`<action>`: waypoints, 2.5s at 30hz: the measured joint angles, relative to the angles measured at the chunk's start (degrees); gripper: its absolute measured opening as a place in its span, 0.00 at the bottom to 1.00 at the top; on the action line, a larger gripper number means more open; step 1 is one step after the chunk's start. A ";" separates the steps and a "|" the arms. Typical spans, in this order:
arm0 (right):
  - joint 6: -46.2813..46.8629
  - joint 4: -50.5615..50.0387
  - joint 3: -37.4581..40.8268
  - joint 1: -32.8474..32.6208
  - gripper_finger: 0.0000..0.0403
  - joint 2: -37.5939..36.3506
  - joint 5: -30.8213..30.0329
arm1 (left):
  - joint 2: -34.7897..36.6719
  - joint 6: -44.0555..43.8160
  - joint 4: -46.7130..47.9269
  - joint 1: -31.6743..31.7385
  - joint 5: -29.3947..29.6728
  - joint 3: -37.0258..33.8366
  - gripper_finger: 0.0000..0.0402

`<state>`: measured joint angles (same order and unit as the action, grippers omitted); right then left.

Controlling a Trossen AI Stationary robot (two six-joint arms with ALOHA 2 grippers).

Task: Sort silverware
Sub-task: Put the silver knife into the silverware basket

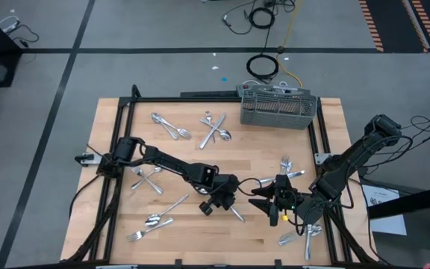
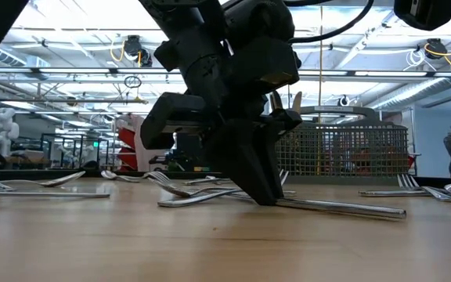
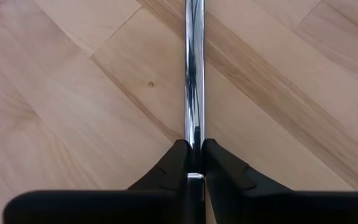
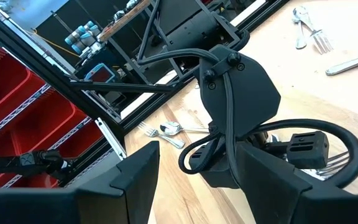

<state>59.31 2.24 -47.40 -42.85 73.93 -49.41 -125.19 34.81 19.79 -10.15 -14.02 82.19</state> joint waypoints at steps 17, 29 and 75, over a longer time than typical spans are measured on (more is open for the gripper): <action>0.02 0.04 0.00 -0.01 0.50 0.00 0.26 | -0.04 -2.99 -0.56 0.00 -0.04 -0.11 0.24; -0.17 0.02 0.00 0.00 0.50 0.00 0.42 | -0.04 -2.99 -0.79 0.00 -0.04 -0.11 0.24; 1.11 0.04 0.00 -0.02 0.50 0.00 1.55 | 0.87 -2.86 -0.81 0.04 0.63 0.67 0.17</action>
<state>60.42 2.28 -47.40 -42.87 73.93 -47.86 -124.31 31.94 18.98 -10.11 -13.39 82.86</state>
